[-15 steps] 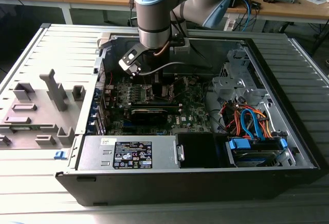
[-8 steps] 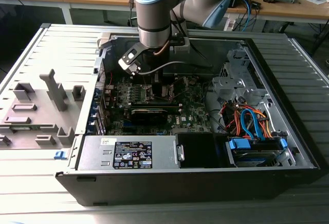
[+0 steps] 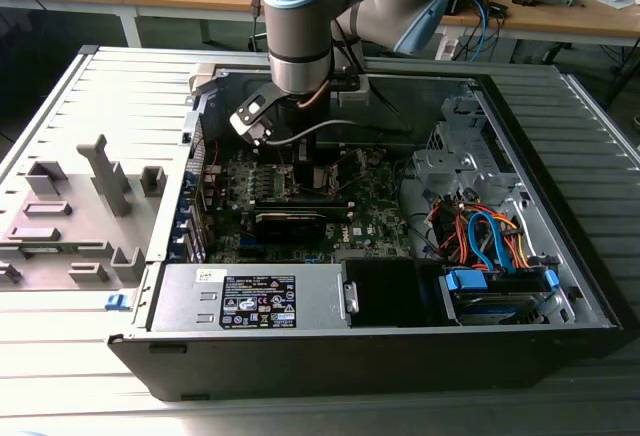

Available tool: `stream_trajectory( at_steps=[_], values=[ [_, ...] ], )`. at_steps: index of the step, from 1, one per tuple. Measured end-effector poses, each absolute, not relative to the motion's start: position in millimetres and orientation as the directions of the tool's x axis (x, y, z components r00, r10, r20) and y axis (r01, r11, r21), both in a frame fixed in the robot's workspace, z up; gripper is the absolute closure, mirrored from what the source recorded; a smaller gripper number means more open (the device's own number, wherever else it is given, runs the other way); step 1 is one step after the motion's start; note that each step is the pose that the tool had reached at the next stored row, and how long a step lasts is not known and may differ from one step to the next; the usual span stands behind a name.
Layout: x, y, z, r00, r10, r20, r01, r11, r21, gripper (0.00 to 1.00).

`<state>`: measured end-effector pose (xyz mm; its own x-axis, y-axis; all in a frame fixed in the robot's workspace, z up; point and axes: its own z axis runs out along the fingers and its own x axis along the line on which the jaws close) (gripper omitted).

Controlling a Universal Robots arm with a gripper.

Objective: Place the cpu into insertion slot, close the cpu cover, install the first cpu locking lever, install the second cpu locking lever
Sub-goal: 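Place the cpu into insertion slot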

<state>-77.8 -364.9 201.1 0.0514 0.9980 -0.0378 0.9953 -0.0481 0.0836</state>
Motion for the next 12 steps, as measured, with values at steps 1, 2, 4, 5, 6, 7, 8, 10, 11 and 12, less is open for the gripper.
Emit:
stream_trajectory(
  at_steps=[1,2,4,5,6,7,8,10,11,12],
  values=[
    [-76.8,-364.9,201.3,0.053,0.998,-0.036,0.995,-0.05,0.083,0.38],
    [-76.3,-364.9,201.6,0.053,0.998,-0.034,0.995,-0.05,0.083,0.38],
    [-75.6,-364.9,201.6,0.054,0.998,-0.026,0.995,-0.051,0.083,0.38],
    [-75.4,-364.9,201.8,0.054,0.998,-0.02,0.995,-0.052,0.083,0.38],
    [-75.3,-364.9,202.0,0.054,0.998,-0.015,0.995,-0.053,0.082,0.38],
    [-75.3,-365.1,202.1,0.057,0.998,-0.01,0.995,-0.056,0.082,0.38],
    [-75.3,-365.4,202.1,0.06,0.998,-0.008,0.995,-0.059,0.082,0.38],
    [-75.1,-368.4,202.1,0.067,0.998,-0.005,0.994,-0.066,0.082,0.38],
    [-74.9,-370.8,202.1,0.067,0.998,-0.005,0.994,-0.066,0.082,0.38],
    [-74.9,-370.8,202.1,0.067,0.998,-0.005,0.994,-0.066,0.082,0.38]
  ],
)
